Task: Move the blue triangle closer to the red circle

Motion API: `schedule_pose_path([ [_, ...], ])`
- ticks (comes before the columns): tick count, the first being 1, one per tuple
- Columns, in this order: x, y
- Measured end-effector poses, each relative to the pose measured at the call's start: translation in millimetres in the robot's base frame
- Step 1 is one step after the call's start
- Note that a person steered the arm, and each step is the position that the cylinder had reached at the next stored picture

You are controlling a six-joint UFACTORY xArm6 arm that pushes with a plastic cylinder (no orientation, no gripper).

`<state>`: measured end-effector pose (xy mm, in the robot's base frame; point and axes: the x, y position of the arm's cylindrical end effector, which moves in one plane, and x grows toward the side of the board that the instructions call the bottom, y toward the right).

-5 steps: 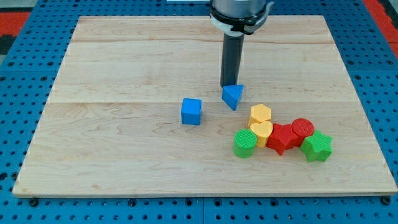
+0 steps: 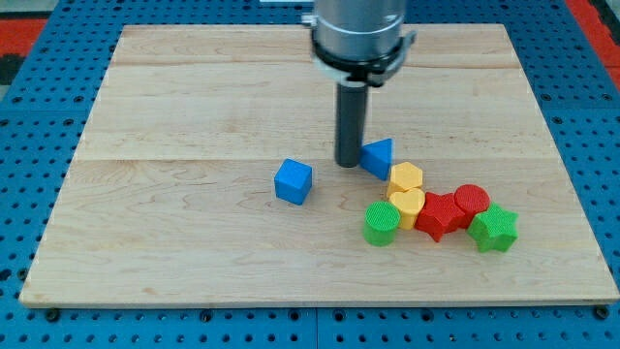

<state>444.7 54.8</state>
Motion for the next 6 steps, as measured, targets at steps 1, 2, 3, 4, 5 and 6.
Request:
schedule_pose_path([
  [1, -7.6, 21.0],
  [2, -11.1, 26.6],
  [3, -11.1, 53.2],
  [4, -18.2, 65.4],
  [5, -21.3, 79.5],
  [6, -15.9, 95.6],
])
